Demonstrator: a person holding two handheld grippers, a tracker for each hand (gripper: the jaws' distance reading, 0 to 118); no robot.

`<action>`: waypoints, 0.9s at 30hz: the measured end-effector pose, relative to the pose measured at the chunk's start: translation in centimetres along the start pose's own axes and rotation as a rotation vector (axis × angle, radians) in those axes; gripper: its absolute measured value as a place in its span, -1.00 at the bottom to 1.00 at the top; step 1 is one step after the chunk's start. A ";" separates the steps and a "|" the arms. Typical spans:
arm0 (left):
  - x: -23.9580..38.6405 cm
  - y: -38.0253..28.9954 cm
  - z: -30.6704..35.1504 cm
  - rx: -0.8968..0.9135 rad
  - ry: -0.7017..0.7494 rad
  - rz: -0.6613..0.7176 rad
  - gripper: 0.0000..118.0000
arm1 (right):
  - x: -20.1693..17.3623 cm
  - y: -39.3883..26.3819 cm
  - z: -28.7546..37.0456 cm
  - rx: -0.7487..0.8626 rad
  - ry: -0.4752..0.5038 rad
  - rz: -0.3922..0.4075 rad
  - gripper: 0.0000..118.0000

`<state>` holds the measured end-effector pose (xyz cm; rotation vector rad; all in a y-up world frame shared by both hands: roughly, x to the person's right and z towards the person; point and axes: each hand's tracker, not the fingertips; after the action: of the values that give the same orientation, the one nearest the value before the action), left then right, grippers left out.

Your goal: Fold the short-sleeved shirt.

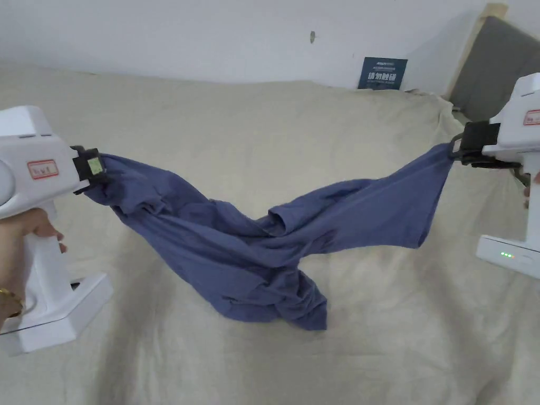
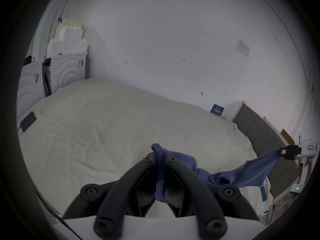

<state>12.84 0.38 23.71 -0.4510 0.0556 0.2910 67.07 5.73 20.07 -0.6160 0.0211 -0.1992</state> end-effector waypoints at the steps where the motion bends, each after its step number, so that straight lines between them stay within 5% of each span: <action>1: -0.2 0.6 0.7 0.015 0.009 -0.007 -0.92 | 0.4 0.2 1.3 0.018 -0.007 0.002 -1.00; 14: -3.0 10.2 6.7 0.186 0.071 -0.067 -0.92 | 5.0 5.7 11.3 0.198 -0.128 0.017 -1.00; 21: -1.3 18.3 6.8 0.240 0.079 -0.123 -0.93 | 4.0 11.4 12.1 0.268 -0.188 0.058 -1.00; 27: 2.2 24.8 2.7 0.218 0.151 -0.163 -0.93 | 1.2 17.0 8.6 0.318 -0.322 0.173 -1.00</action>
<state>7.78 23.46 15.46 -0.2581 0.1950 0.0888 71.99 23.95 17.39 -0.3208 -0.2627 0.0658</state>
